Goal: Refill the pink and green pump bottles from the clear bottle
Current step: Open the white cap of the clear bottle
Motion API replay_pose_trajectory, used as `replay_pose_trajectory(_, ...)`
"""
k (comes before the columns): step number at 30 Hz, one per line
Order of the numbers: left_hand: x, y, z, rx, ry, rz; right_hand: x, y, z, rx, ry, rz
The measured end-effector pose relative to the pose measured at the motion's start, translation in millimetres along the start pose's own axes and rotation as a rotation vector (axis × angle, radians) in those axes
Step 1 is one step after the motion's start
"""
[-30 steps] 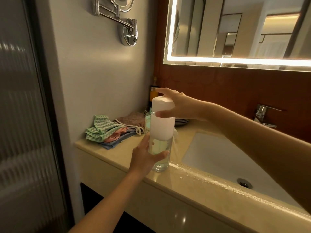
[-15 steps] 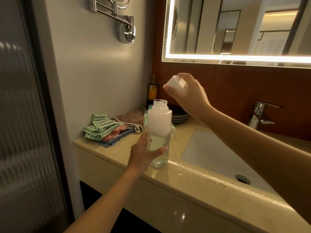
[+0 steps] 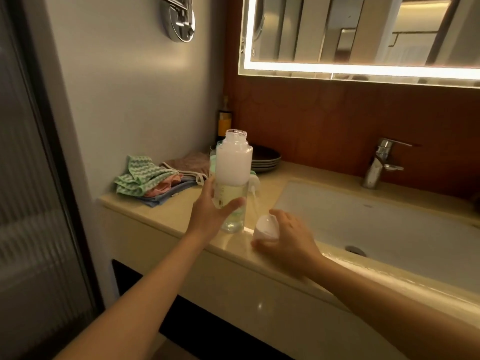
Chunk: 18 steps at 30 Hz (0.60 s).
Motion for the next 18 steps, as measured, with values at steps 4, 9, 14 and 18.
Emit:
replay_pose_trajectory(4,-19,16,-13,-0.23,-0.135,0.167,0,-1,-2,0.04,-0.001,-0.051)
replay_pose_trajectory(9,-46,10,-36,-0.295,-0.344,0.202,-5,18,-1,-0.037,-0.003,-0.05)
replay_pose_trajectory(14,-76,-35,-43,-0.181,-0.394,0.114,-21,68,-13,-0.15,-0.004,-0.021)
replay_pose_trajectory(18,-111,-87,-47,-0.143,-0.424,-0.035,-52,136,-37,-0.317,-0.001,0.059)
Point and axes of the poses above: each hand's wrist, its own z-axis towards the middle knuckle, its own y-axis out of the back of the hand, x = y × z, the point moved 7 cm from there along z, towards the middle knuckle, and after that the axes turned 5 degrees about -y, right-handed, at the moved point
